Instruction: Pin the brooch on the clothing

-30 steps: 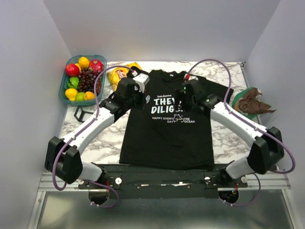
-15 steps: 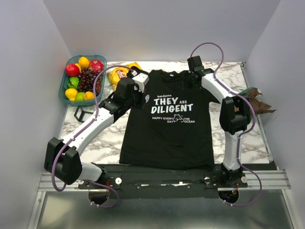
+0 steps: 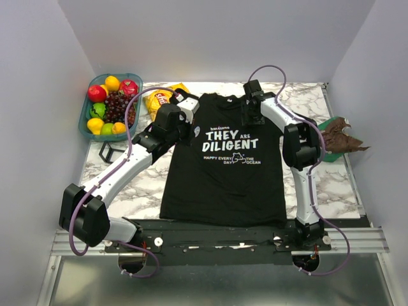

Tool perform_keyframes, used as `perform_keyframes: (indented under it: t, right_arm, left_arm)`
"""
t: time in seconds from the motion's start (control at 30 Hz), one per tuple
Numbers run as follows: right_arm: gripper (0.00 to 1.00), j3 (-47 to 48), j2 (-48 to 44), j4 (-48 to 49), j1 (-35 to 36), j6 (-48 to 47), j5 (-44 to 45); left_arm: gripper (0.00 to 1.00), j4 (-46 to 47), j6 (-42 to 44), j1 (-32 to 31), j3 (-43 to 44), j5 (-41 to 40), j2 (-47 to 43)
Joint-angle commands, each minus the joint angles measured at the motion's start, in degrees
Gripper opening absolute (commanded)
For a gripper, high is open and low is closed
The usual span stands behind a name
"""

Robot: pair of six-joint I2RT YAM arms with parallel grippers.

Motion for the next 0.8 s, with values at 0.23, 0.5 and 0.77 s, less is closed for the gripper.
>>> perform_keyframes:
  t: [0.23,0.5,0.77]
  right_arm:
    - [0.5,8.2,4.6,-6.8,-0.5,-2.0,-0.4]
    - [0.49,16.9,9.3,-13.2,-0.5,-3.7,-1.5]
    - [0.46,16.4,8.3,-16.1,-0.6,-3.8,-2.6]
  left_arm:
    - [0.0,0.3,0.2,0.1,-0.4,1.0,-0.9]
    - [0.0,0.3,0.3,0.1,-0.4,0.7,-1.4]
    - [0.0,0.5,0.6,0.1,-0.6,0.2,-2.1]
